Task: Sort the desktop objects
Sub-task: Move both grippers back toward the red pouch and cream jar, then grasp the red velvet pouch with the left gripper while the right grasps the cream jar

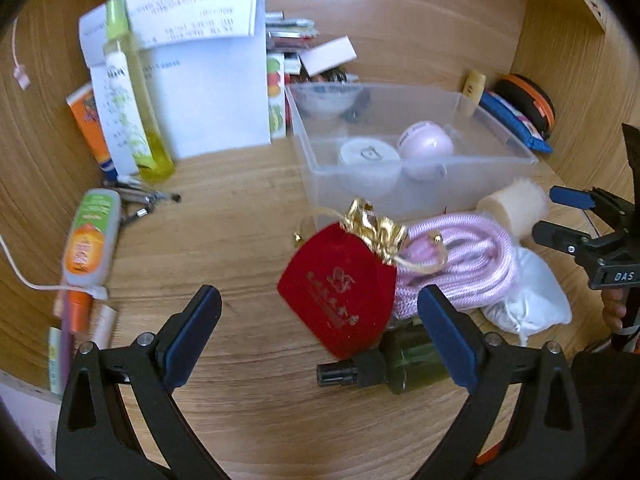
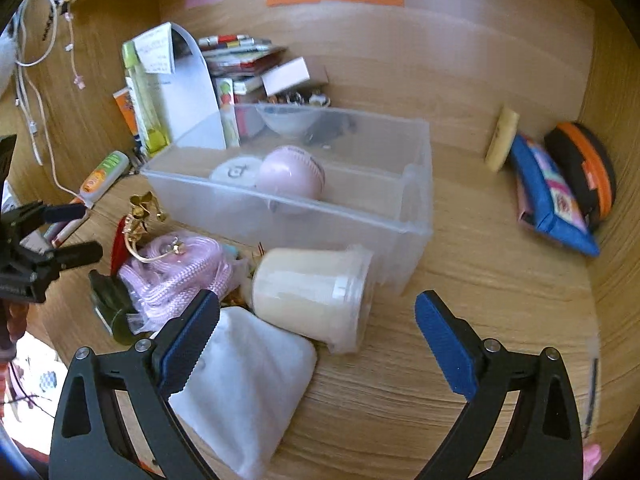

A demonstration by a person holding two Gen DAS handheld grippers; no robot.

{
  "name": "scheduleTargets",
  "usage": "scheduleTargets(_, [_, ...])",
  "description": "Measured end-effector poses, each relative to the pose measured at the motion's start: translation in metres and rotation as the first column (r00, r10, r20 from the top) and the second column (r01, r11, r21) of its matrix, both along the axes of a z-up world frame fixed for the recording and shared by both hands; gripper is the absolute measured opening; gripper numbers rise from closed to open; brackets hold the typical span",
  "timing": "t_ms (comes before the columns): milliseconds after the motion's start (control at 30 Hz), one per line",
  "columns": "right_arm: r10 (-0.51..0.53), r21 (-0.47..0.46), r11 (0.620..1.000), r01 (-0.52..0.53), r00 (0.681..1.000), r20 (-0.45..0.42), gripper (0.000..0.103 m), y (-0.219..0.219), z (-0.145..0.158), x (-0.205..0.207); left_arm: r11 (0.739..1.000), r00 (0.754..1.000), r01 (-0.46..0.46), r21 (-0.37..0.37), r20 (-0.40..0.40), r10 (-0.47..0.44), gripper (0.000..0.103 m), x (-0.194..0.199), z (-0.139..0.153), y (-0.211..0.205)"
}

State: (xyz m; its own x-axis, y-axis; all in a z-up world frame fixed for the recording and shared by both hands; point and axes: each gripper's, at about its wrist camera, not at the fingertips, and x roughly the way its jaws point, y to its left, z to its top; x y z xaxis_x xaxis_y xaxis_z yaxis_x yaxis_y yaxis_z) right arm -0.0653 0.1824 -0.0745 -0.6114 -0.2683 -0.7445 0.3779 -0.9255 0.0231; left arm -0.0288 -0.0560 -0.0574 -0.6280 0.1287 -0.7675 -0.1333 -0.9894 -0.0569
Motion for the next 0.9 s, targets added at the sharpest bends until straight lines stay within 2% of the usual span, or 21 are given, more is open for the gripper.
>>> scheduleTargets(267, [-0.033,0.028,0.999,0.031,0.998,0.051,0.098,-0.007,-0.020,-0.017,0.999,0.999,0.001,0.039,0.040,-0.002,0.100,-0.016,-0.015,-0.004])
scheduleTargets(467, [-0.057,-0.013,0.998,0.058,0.993,0.100,0.098,-0.001,-0.030,-0.029,0.995,0.997,0.004,0.095,0.077,-0.011,0.100,-0.037,-0.025,-0.013])
scheduleTargets(667, [-0.050,-0.042,0.998,0.055,0.992,0.116,0.095,0.008,-0.034,-0.030,0.989,0.997,0.019,0.146,0.076,-0.030,0.100,-0.046,-0.030,-0.018])
scheduleTargets(733, [-0.037,-0.042,0.998,0.041,0.993,0.110,0.084,0.007,-0.033,-0.028,0.988,0.996,0.018,0.156,0.082,-0.031,0.100,-0.047,-0.032,-0.020])
scheduleTargets(800, [-0.015,-0.043,0.999,0.020,0.993,0.117,0.079,0.008,-0.031,-0.026,0.986,0.996,0.012,0.165,0.088,-0.026,0.100,-0.049,-0.033,-0.024])
scheduleTargets(900, [-0.027,-0.032,0.999,0.031,0.993,0.116,0.079,0.012,-0.030,-0.024,0.987,0.997,0.008,0.161,0.079,-0.021,0.099,-0.047,-0.034,-0.027])
